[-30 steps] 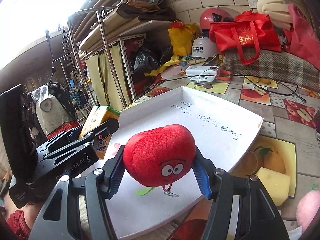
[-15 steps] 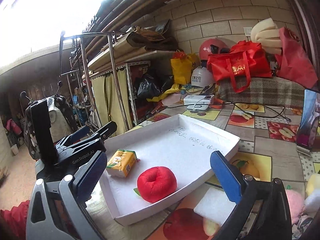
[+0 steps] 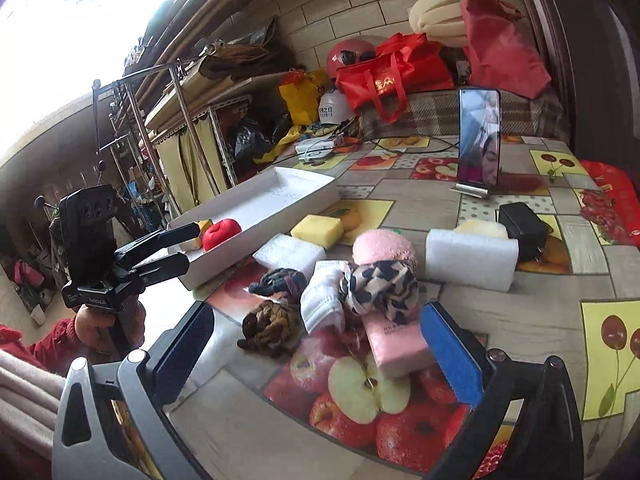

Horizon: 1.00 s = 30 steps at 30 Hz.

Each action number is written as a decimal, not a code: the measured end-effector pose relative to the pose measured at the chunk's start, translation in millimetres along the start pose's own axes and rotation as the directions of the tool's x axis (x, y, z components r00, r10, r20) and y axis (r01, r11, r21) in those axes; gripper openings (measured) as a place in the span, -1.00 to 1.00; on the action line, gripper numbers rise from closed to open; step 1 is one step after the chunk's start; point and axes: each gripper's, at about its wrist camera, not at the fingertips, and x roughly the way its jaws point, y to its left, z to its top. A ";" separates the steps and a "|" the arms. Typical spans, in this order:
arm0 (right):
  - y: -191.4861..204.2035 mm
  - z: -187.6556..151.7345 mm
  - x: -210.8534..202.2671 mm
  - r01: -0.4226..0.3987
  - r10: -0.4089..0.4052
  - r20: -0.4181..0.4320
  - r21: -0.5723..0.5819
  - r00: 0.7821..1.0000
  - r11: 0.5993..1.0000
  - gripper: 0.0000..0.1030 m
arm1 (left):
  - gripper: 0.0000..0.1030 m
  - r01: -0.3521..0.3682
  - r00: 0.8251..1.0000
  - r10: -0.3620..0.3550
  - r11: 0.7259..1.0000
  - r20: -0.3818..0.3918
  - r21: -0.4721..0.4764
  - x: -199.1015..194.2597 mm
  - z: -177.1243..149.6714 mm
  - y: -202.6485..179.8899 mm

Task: Organize soft objects
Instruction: 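Move both open tools back to the pile of soft items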

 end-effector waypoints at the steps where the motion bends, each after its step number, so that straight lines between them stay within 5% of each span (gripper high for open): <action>1: -0.2 -3.7 4.5 -0.027 0.027 -0.055 -0.014 0.998 1.000 1.00 | 0.99 0.098 0.993 -0.097 0.995 -0.074 0.009 9.9 0.4 -8.6; 4: 5.6 -15.3 24.3 -0.082 0.067 -0.198 -0.067 0.978 0.994 1.00 | 0.99 0.238 0.943 -0.233 0.971 -0.239 -0.011 37.9 -3.7 -31.4; 8: 10.7 -18.3 65.2 0.067 -0.109 -0.308 -0.142 0.945 0.988 1.00 | 0.99 0.182 0.915 -0.177 0.983 -0.363 -0.021 70.5 -5.6 -37.6; 10: 4.8 -14.1 79.4 0.084 -0.119 -0.316 -0.120 0.941 0.989 1.00 | 0.99 0.176 0.906 -0.175 0.984 -0.386 -0.033 84.8 -3.5 -30.1; 16: -27.9 17.3 104.4 0.151 -0.157 -0.261 -0.042 0.953 0.988 1.00 | 0.99 0.061 0.927 -0.054 0.998 -0.370 0.006 112.9 14.4 -3.4; 19: -36.4 21.1 103.6 0.169 -0.168 -0.249 -0.015 0.954 0.985 1.00 | 0.99 0.047 0.934 -0.051 0.999 -0.353 -0.018 109.2 15.8 1.5; 22: -35.0 12.3 80.3 0.141 -0.137 -0.223 0.001 0.965 0.990 0.99 | 0.99 0.054 0.957 -0.051 0.999 -0.285 0.001 80.3 13.0 -4.3; 26: -36.9 9.5 43.4 0.228 -0.231 -0.108 -0.037 0.967 0.973 0.99 | 0.99 -0.038 0.988 0.033 0.999 -0.152 -0.034 46.2 20.9 9.0; 30: -43.5 28.5 31.9 0.287 -0.287 0.006 0.010 0.958 0.958 0.98 | 0.99 -0.155 0.980 0.140 0.982 -0.139 -0.106 46.7 29.8 25.6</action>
